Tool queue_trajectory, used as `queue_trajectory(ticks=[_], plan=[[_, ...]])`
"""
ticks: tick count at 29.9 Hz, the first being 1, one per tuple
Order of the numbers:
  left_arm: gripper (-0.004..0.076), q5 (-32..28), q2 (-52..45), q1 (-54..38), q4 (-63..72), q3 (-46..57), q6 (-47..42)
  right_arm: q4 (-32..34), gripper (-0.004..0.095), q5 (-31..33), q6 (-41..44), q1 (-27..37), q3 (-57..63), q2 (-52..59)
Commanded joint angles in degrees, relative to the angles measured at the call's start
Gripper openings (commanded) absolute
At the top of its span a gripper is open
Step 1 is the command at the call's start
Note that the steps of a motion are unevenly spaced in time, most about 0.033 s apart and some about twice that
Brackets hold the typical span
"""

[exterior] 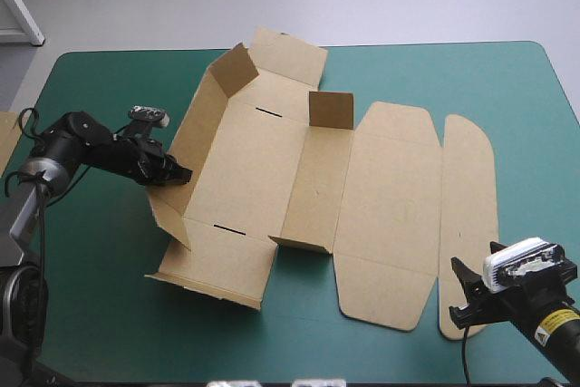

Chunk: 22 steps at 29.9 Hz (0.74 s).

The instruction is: Fold the box

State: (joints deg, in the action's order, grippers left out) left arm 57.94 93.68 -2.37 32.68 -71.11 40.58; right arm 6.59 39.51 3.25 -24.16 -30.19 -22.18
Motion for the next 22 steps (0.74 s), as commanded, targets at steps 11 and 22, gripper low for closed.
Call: queue_trajectory(ticks=[11, 22], plan=[[-0.001, 1.16, -2.25, 20.3, -25.56, -15.38, -12.75, 5.47, 0.0584, 3.49, 6.4, -0.06, -10.53, -4.69], [-0.001, -6.75, -2.25, 37.74, -54.59, -15.47, -18.44, 8.43, 0.0584, 12.29, 8.15, -0.06, -16.31, -10.02]])
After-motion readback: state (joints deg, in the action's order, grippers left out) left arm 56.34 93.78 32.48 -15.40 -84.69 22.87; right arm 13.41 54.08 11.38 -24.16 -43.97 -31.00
